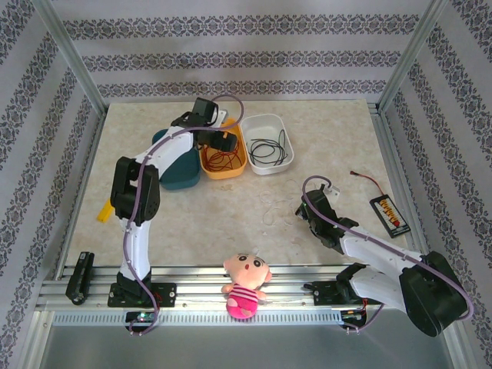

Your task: Untangle the cables

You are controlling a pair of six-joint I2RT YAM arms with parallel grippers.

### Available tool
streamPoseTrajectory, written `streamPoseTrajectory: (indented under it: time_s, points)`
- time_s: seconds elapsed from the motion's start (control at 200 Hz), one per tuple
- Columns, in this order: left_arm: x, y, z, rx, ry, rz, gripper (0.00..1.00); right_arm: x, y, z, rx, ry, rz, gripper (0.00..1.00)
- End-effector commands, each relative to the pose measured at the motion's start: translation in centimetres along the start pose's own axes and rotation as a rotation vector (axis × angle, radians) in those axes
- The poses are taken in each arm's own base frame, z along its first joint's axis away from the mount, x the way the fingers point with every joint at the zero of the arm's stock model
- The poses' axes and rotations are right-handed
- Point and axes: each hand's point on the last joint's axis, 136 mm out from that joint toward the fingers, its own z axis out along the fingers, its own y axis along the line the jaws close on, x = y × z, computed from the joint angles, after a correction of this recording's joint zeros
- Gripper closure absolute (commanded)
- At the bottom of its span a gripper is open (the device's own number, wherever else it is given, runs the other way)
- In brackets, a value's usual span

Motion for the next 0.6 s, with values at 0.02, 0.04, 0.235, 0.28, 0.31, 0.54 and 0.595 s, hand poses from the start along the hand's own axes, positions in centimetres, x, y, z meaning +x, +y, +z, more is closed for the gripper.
streamPoseTrajectory:
  time_s: [0.02,0.04,0.235,0.28,0.31,0.54,0.595]
  points:
    - [-2.0,-0.6,-3.8,-0.01,-0.068,-0.014,0.02,-0.6,-0.8,-0.5,0.035,-0.02,-0.019,1.0]
    - [-2.2,-0.7,-4.2,-0.007,-0.076,-0.015,0.02,-0.8,-0.7,-0.6,0.032,-0.022,-0.021,1.0]
    - [-2.8,-4.0,-8.2,0.06,-0.174,0.008,0.0,-2.0,0.2,-2.0,0.005,-0.04,-0.047,0.79]
    - [-2.8,-4.8,-9.2,0.077,-0.206,0.016,0.0,-2.4,0.4,-2.3,0.0,-0.051,-0.043,0.75]
    - [-2.6,-5.4,-9.6,0.085,-0.224,0.02,0.0,-2.6,0.4,-2.5,-0.003,-0.057,-0.044,0.74]
    - [-0.8,-9.7,-13.2,0.138,-0.399,0.122,0.0,-3.3,0.2,-3.3,-0.001,-0.084,-0.04,0.67]
    - [0.0,-10.6,-13.5,0.136,-0.435,0.156,0.0,-3.3,0.1,-3.3,0.003,-0.084,-0.041,0.64]
